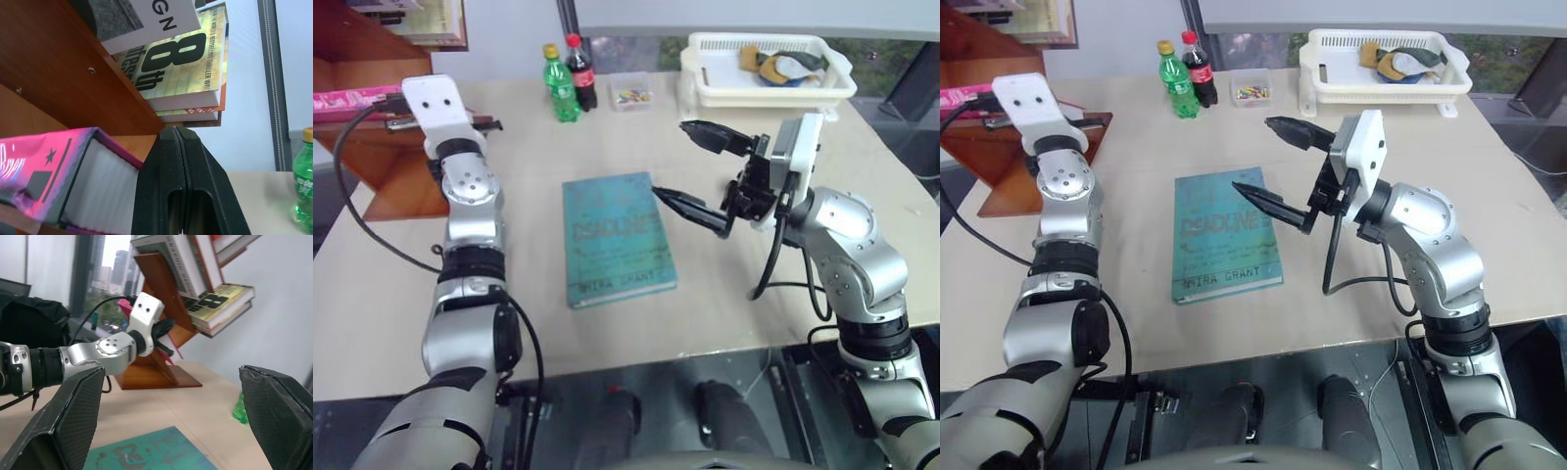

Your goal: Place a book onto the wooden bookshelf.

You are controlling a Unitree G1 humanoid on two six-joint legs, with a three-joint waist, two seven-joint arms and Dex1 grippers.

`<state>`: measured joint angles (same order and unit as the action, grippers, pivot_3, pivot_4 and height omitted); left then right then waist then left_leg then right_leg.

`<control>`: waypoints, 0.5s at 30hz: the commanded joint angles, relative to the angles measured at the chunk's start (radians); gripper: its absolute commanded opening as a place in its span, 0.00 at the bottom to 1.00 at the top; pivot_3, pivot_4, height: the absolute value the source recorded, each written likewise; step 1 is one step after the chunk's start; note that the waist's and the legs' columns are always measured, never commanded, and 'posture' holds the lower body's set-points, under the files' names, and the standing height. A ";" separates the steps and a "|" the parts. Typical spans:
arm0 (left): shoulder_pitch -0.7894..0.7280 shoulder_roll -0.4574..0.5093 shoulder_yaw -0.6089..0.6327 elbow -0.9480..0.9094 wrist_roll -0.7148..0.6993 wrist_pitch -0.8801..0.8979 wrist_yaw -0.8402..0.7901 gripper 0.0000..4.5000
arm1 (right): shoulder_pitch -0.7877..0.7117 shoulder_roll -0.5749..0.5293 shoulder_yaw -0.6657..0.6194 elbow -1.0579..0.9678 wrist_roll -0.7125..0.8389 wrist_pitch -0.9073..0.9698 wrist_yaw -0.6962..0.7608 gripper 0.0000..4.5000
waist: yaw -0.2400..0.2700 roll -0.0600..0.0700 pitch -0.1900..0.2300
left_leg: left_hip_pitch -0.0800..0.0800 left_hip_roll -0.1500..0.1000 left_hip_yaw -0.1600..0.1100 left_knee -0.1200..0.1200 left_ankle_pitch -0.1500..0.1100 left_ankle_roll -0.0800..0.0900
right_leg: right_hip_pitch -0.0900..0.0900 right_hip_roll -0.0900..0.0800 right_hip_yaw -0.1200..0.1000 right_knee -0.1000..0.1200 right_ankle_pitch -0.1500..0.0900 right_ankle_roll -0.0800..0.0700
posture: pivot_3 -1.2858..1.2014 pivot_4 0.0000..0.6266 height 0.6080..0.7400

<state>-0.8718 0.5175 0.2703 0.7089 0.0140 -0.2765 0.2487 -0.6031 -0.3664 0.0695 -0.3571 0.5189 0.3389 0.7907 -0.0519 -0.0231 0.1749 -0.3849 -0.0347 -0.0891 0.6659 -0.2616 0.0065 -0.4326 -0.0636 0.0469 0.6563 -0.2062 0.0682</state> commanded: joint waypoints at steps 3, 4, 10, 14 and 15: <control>0.190 -0.039 -0.032 -0.323 -0.216 0.043 -0.365 0.00 | -0.001 0.000 -0.012 -0.021 0.010 -0.014 0.001 1.00 | 0.008 0.000 0.000 | -0.001 0.002 0.000 0.000 0.000 0.000 | 0.000 -0.001 -0.001 0.000 0.000 0.000 | 0.52 0.24 1.00; 0.254 -0.043 -0.040 -0.416 -0.268 0.091 -0.425 0.00 | 0.004 -0.006 -0.011 -0.021 0.004 -0.011 0.000 1.00 | 0.011 0.000 0.000 | -0.001 0.002 0.000 0.000 0.000 0.000 | 0.000 -0.001 -0.001 -0.001 0.000 0.000 | 0.52 0.24 1.00; 0.580 -0.011 0.026 -0.843 -0.511 0.366 -0.562 0.52 | 0.077 -0.076 -0.006 -0.022 -0.064 0.004 -0.011 1.00 | 0.013 0.000 0.000 | -0.003 0.002 -0.001 0.001 0.000 0.000 | 0.000 -0.002 -0.001 -0.003 0.000 0.000 | 0.52 0.24 1.00; 0.907 0.072 0.166 -1.119 -0.700 0.559 -0.647 0.85 | 0.199 -0.185 -0.046 -0.023 -0.112 0.018 -0.007 1.00 | 0.008 0.000 0.000 | -0.002 0.004 0.000 -0.001 0.000 0.000 | 0.001 -0.001 0.000 -0.005 0.000 0.000 | 0.52 0.24 1.00; 0.993 0.089 0.201 -1.164 -0.721 0.583 -0.677 0.95 | 0.234 -0.216 -0.057 -0.024 -0.125 0.013 -0.001 1.00 | 0.010 0.001 0.001 | -0.002 0.004 0.000 -0.001 0.000 0.000 | 0.001 -0.001 0.000 -0.005 0.000 0.000 | 0.52 0.24 1.00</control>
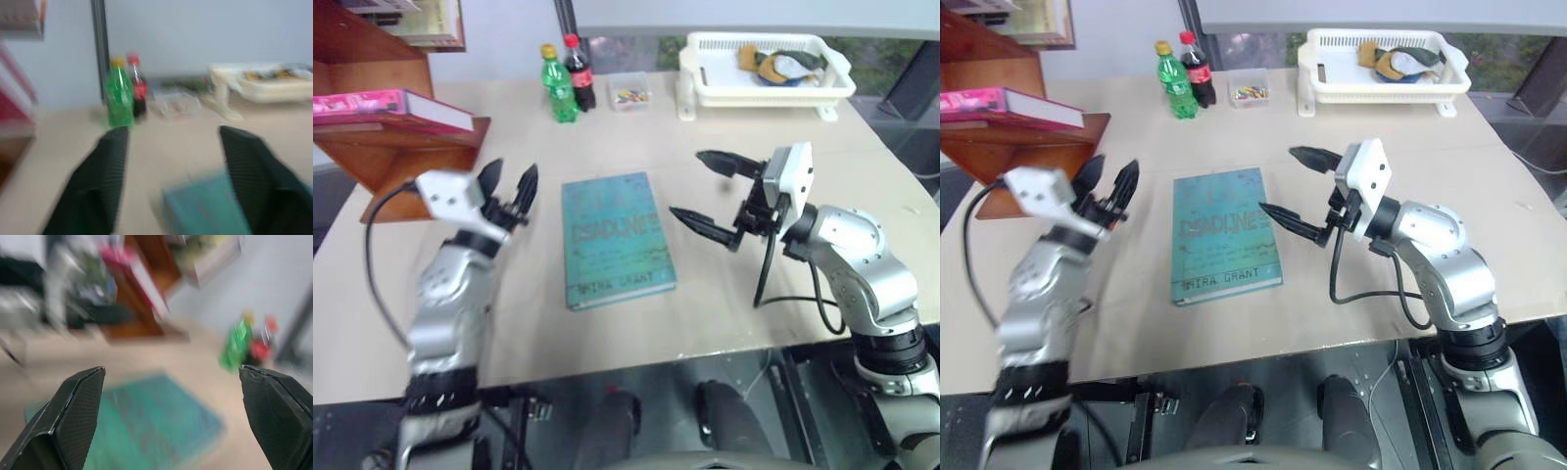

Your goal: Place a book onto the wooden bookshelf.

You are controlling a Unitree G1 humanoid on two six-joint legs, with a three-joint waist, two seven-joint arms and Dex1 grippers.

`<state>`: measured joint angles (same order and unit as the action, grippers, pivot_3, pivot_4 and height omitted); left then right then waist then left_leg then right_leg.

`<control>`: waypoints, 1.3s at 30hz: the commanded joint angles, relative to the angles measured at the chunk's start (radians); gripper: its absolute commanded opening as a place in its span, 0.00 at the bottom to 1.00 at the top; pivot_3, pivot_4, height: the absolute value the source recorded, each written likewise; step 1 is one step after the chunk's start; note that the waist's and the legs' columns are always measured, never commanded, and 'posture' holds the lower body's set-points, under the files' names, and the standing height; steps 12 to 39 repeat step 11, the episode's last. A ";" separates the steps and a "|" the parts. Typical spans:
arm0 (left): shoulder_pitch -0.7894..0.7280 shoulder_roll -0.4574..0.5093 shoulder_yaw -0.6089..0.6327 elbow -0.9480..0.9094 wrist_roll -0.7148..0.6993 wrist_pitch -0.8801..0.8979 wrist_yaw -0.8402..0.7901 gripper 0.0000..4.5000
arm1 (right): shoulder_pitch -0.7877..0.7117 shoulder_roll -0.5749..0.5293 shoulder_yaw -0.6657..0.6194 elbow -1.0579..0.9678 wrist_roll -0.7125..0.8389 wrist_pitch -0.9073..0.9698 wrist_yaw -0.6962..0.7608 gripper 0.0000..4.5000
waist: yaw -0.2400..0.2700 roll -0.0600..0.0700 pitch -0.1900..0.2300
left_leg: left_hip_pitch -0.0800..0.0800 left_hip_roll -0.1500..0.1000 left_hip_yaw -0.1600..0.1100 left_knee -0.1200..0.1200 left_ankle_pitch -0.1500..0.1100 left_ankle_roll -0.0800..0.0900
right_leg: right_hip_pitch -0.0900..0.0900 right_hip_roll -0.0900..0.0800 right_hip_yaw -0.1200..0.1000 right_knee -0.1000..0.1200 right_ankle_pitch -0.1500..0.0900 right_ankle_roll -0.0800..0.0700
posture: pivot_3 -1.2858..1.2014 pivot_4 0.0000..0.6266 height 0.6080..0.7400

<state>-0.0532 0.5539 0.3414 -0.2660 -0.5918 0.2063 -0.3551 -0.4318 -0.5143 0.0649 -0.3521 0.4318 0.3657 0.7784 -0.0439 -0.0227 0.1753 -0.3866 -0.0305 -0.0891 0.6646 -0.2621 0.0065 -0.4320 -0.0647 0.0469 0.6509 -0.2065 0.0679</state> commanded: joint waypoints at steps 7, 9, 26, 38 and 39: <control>0.676 0.053 0.411 -0.341 -0.170 0.145 -0.251 0.98 | 0.257 -0.234 -0.180 -0.068 -0.039 0.014 0.040 1.00 | 0.014 0.002 0.002 | 0.003 0.000 0.003 -0.001 0.000 0.000 | 0.009 0.000 -0.004 -0.010 -0.003 -0.003 | 0.52 0.24 1.00; 0.745 0.041 0.468 -0.339 -0.182 0.136 -0.293 0.98 | 0.287 -0.259 -0.202 -0.072 -0.037 0.015 0.048 1.00 | 0.015 0.002 0.002 | 0.006 0.001 0.003 0.000 0.000 0.000 | 0.013 0.001 -0.005 -0.011 -0.006 0.001 | 0.52 0.24 1.00; 0.771 0.033 0.507 -0.330 -0.191 0.134 -0.310 0.98 | 0.305 -0.275 -0.217 -0.073 -0.029 0.020 0.059 1.00 | 0.016 0.002 0.002 | 0.007 0.002 0.003 0.001 0.000 0.000 | 0.015 0.001 -0.006 -0.011 -0.006 0.001 | 0.52 0.24 1.00; 0.771 0.033 0.507 -0.330 -0.191 0.134 -0.310 0.98 | 0.305 -0.275 -0.217 -0.073 -0.029 0.020 0.059 1.00 | 0.016 0.002 0.002 | 0.007 0.002 0.003 0.001 0.000 0.000 | 0.015 0.001 -0.006 -0.011 -0.006 0.001 | 0.52 0.24 1.00; 0.771 0.033 0.507 -0.330 -0.191 0.134 -0.310 0.98 | 0.305 -0.275 -0.217 -0.073 -0.029 0.020 0.059 1.00 | 0.016 0.002 0.002 | 0.007 0.002 0.003 0.001 0.000 0.000 | 0.015 0.001 -0.006 -0.011 -0.006 0.001 | 0.52 0.24 1.00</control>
